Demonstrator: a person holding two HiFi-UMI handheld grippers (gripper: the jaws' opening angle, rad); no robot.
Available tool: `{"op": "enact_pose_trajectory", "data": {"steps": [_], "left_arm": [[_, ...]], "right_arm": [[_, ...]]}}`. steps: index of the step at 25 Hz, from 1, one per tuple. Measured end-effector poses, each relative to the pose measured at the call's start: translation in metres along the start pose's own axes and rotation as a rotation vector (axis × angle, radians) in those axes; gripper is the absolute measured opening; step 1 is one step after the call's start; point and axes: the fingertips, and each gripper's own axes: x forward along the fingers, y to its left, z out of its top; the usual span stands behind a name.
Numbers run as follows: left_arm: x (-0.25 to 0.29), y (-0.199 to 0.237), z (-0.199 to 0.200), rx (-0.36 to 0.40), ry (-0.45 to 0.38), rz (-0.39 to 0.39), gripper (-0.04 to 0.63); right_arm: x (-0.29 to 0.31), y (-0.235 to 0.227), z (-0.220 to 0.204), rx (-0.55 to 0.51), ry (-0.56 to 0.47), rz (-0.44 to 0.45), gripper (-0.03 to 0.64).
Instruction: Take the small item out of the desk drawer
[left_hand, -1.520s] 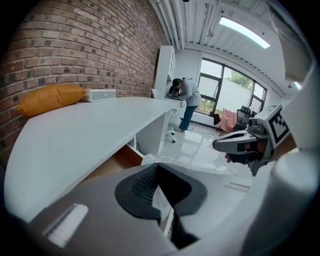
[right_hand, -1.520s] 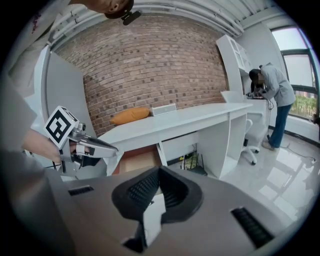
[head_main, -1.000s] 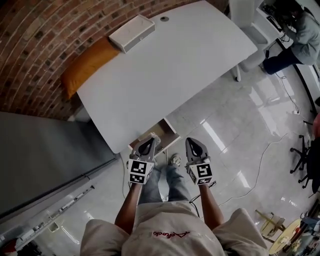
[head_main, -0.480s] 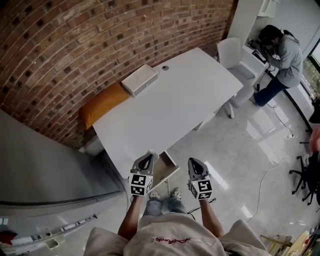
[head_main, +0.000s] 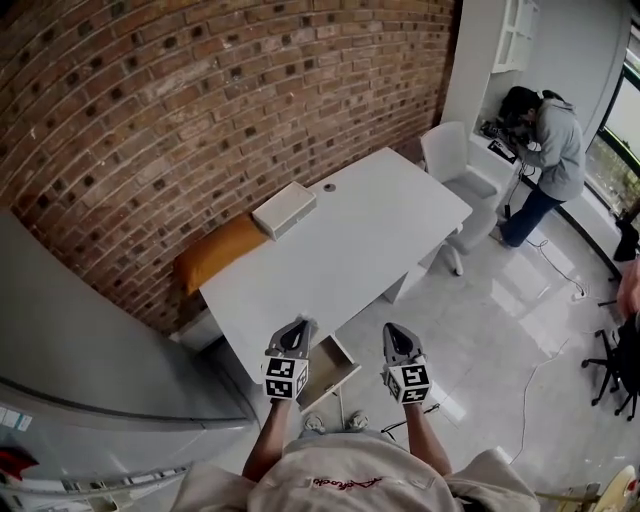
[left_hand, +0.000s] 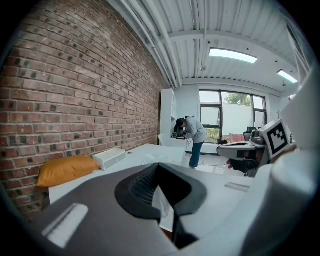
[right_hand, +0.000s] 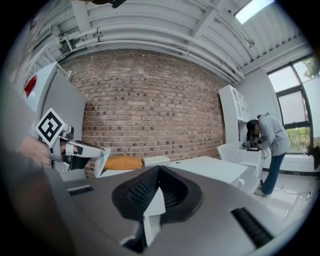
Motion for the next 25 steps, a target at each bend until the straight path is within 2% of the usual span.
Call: {"op": "enact_pose_trajectory", "data": {"steps": [11, 25], "left_arm": [[-0.012, 0.02, 0.041, 0.011, -0.078, 0.041, 0.009], [-0.005, 0.024, 0.055, 0.033, -0.101, 0.037, 0.009]], "right_arm": [[0.004, 0.0, 0.043, -0.055, -0.071, -0.008, 0.011], [0.015, -0.004, 0.05, -0.068, -0.065, -0.007, 0.011]]}}
